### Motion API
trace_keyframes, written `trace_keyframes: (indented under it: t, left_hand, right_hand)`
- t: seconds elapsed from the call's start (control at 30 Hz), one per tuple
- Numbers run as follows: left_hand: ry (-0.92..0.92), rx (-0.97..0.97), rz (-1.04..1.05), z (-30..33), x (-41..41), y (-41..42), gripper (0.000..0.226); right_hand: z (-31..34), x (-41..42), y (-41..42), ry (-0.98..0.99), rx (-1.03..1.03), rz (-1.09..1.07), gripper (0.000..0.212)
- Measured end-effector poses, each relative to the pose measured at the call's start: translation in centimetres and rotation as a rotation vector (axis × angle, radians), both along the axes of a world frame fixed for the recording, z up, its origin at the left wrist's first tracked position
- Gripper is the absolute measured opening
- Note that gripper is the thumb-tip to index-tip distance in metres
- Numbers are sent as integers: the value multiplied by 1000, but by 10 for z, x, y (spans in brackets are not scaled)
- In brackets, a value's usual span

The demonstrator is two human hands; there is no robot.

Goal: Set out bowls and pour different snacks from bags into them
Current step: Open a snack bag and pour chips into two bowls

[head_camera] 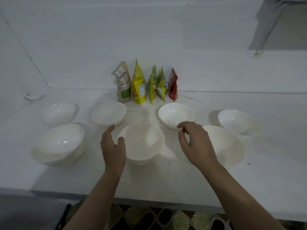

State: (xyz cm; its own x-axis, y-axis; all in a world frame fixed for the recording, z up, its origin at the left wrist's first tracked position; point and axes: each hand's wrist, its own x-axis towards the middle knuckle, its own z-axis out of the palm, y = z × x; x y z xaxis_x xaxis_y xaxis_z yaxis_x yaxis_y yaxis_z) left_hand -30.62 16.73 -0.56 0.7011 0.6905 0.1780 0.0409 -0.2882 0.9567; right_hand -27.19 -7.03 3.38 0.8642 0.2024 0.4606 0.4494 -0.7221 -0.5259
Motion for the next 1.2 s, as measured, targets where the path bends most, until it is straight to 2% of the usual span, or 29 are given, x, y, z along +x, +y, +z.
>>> trace_keyframes:
  t: [0.23,0.37,0.57,0.73,0.83,0.97,1.07,1.13,1.2]
  left_hand:
    - [-144,165,-108,65,56,37,40]
    - [-172,231,-153,101,103,70,27]
    - [-2,437,-227,126,180,108,22]
    - [356,973,-236,131,253,134,38]
    - [490,1123,-233,131,289,141,42]
    - [602,1055,-293,122,317,152,45]
    - [630,1040,-315,116,330,162,39]
    - [660,943,-374,114,337,169,31]
    - [601,797,-453,110,343,177,33]
  right_hand:
    - [44,78,77,-106,140,79,15]
    - [72,119,114,-104,173,28,22]
    - [91,159,154,-92,195,-48,26]
    - [96,185,191,-123,180,-100,26]
    - [91,200,209,-138,141,-133,26]
    - [86,212,226,-161,115,-165,26]
    - [83,216,235,-144,113,-213,26]
    - [79,216,240,-140,110,-240,25]
    - [77,214,243,-132,96,-258,25]
